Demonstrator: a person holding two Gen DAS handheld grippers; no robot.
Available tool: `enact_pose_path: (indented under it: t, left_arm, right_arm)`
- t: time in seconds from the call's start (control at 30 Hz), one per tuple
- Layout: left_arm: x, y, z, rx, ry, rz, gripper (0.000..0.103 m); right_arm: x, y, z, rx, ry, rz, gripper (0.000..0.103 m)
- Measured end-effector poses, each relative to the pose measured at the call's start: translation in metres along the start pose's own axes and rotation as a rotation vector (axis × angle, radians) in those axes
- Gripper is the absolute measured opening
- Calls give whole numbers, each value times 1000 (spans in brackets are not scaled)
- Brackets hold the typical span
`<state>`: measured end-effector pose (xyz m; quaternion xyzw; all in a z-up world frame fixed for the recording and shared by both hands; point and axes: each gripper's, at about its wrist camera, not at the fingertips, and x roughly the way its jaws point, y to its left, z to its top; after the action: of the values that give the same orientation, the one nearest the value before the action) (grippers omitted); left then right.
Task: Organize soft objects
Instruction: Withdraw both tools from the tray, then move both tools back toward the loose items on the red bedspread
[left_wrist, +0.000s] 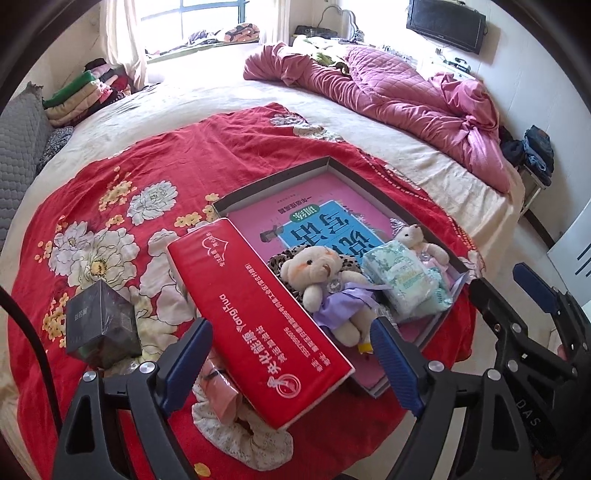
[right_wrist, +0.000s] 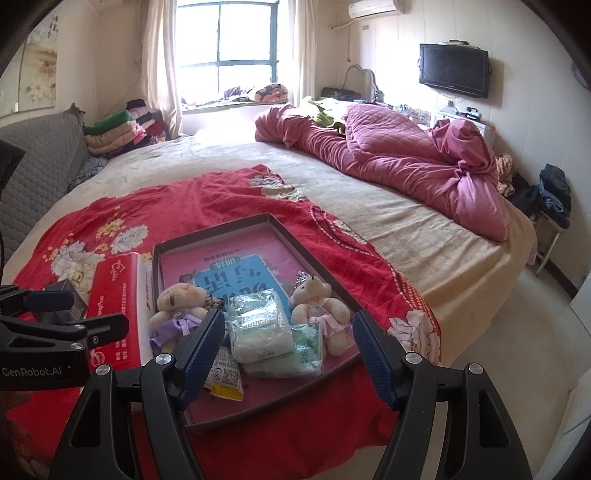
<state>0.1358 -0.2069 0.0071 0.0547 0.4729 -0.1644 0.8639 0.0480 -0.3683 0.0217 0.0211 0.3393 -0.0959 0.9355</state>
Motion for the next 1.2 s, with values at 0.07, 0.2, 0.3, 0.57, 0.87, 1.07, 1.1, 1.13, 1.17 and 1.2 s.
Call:
enact_pose_path:
  t: [0.07,0.2,0.3,0.57,0.87,1.07,1.1,1.13,1.17,1.2]
  left_arm:
    - [-5,0,-2,1,-6,4,86]
    - [-14,0,-6,0,-16,6,86]
    - [-21,-1,-9,7,-19,14,86]
    - [-41,1,-15,1,-40,23,87]
    - [-63,8,-20,-16,-65,21,87]
    - [-79,16,-25,-16,-76,23,87]
    - [-82,16,-26,-8,-80,33,87]
    - [-84,17,-27,-4,-81,41,87]
    - [-88,18,-28,1,-84,47,87]
    - [-92,19,-30,1,-87,48,87]
  right_arm:
    - [-5,1,2,3,-3,4,73]
    - [-13,1,5,16,-14,-1,73]
    - [-20,1,8,28,-21,-7,73]
    - [-40,4,17,20,-47,-10,73]
    - [-63,9,23,9,-70,-21,73]
    - [-76,17,28,7,-87,8,73]
    - [-78,18,28,6,-88,4,73]
    - [-80,20,29,-1,-93,-10,73]
    - [-82,22,29,-8,-96,-15,73]
    - [-84,23,31,-13,-97,-11,73]
